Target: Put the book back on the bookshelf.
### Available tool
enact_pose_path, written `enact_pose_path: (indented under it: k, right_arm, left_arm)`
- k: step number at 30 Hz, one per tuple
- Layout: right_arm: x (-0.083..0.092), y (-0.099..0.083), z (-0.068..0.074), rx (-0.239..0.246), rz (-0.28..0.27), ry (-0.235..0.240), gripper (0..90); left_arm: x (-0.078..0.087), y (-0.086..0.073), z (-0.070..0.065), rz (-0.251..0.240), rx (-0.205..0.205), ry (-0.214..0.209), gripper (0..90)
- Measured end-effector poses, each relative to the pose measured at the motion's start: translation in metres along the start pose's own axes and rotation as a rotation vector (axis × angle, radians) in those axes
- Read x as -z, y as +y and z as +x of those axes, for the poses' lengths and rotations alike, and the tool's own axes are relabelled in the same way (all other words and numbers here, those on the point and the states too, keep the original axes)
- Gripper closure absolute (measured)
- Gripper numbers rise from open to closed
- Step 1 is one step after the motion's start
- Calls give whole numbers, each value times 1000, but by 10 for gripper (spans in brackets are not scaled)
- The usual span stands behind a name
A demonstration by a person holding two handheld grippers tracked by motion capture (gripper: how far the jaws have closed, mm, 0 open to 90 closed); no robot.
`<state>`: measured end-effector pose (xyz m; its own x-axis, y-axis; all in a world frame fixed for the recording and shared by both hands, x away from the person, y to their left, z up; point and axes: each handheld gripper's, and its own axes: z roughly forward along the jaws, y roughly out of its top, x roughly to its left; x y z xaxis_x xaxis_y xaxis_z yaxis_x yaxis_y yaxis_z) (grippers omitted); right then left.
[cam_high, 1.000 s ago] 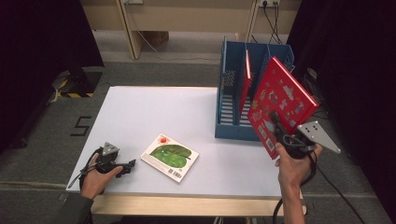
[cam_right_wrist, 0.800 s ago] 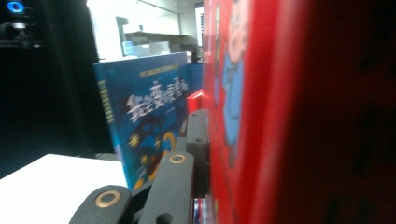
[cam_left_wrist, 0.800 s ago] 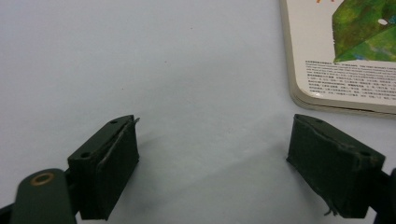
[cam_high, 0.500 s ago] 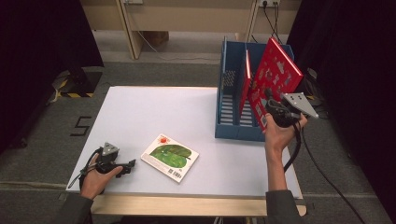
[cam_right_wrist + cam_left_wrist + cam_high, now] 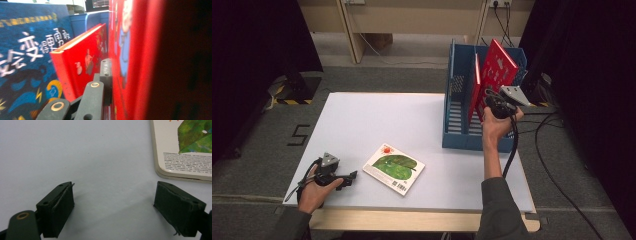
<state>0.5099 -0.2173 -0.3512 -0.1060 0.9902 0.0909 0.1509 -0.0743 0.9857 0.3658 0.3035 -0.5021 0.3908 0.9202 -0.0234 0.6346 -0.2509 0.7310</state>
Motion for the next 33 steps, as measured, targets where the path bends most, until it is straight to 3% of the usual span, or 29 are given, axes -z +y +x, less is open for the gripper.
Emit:
enact_pose_path:
  k: [6, 12, 23, 33]
  right_arm:
    - [-18, -5, 1, 8, 19, -16, 798]
    - [-30, -12, -2, -15, 31, -25, 798]
    - [-48, -20, 1, 23, 65, -22, 798]
    - [-58, -22, 2, 56, 132, -8, 796]
  left_arm:
    - [0, 0, 0, 0, 1, -1, 147]
    - [0, 0, 0, -1, 0, 1, 147]
    - [0, 0, 0, -1, 0, 1, 147]
    - [0, -1, 0, -6, 3, 1, 148]
